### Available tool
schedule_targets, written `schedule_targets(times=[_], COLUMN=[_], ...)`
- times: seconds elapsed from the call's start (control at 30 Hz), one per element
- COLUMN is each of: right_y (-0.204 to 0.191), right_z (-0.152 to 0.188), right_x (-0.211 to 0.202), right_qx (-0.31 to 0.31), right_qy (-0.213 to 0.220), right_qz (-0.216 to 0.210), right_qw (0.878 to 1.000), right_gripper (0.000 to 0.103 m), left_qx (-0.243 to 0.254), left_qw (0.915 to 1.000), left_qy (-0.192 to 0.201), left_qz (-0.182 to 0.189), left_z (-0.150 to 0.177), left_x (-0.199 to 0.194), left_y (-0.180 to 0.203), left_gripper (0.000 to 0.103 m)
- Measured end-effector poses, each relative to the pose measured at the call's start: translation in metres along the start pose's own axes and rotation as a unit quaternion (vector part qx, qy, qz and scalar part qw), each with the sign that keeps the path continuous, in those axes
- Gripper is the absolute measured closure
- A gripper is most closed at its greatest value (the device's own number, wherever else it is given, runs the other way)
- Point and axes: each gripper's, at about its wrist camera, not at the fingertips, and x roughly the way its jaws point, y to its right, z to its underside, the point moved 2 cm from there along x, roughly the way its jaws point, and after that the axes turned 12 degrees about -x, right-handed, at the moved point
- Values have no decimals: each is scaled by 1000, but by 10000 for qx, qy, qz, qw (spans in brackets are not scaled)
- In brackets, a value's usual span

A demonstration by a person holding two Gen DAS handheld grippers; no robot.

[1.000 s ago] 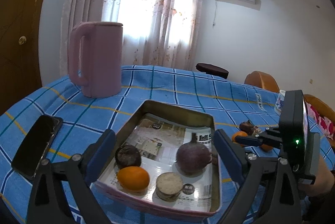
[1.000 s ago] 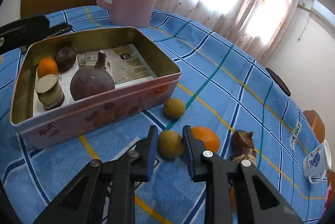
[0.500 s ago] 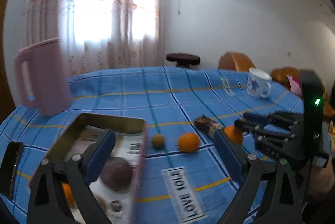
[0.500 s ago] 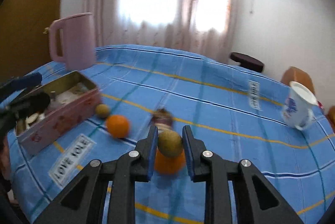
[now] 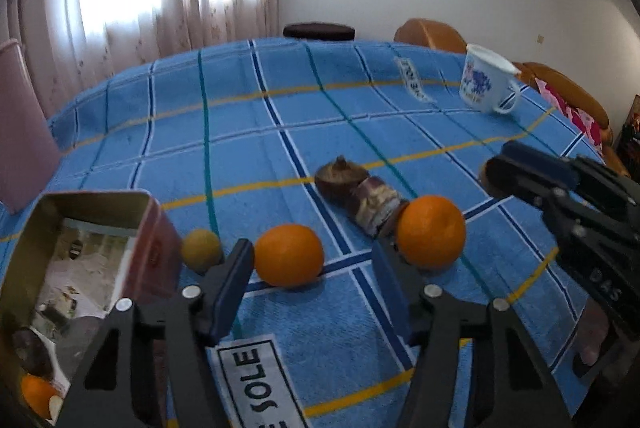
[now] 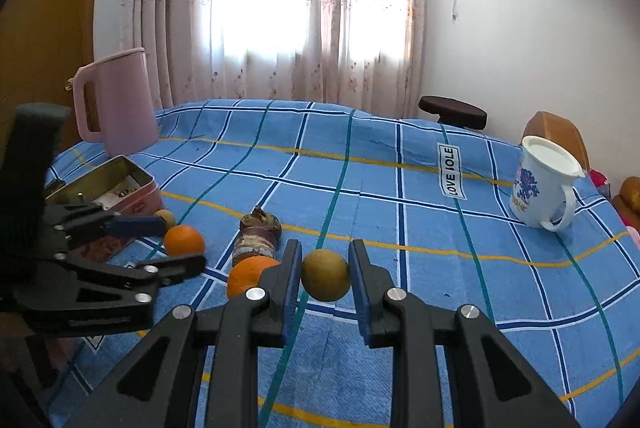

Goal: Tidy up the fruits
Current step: 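Close the left tool around the orange and lift it, then carry the orange and yellow-green fruit toward the pink tin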

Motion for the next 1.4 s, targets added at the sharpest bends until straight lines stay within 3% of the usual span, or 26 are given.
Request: schedule_targets(times=[0.27,0.33,0.37,0.43,0.93,1.4], right_y=[-1,-1,-1,-1,-2,-3], right_z=[1,0,0,0,1,-1], right_x=[2,2,2,2,-11,-27], right_qx=[-39,-52,-54,-54,-52,-73], right_qy=[-25,-21,-15,0,412,864], right_qz=[-26,-25,-19,-19,-84,-114], right_qw=[10000,10000,10000,10000,9991,9962], right_gripper=[78,78,78,78,78,78], left_qx=[25,-96,-165,-233,26,76], left_qw=[9994,9990,9988,9984,9991,9931], left_qy=[-155,-282,-366,-475,351,1141], left_qz=[-317,-331,-291,-183,247,275], left_z=[-9,-11,-12,-13,-6,-3], left_x=[19,25,28,31,-7,-36], left_y=[-1,-8,-11,-13,5,9], left_gripper=[41,47,58,62,62,62])
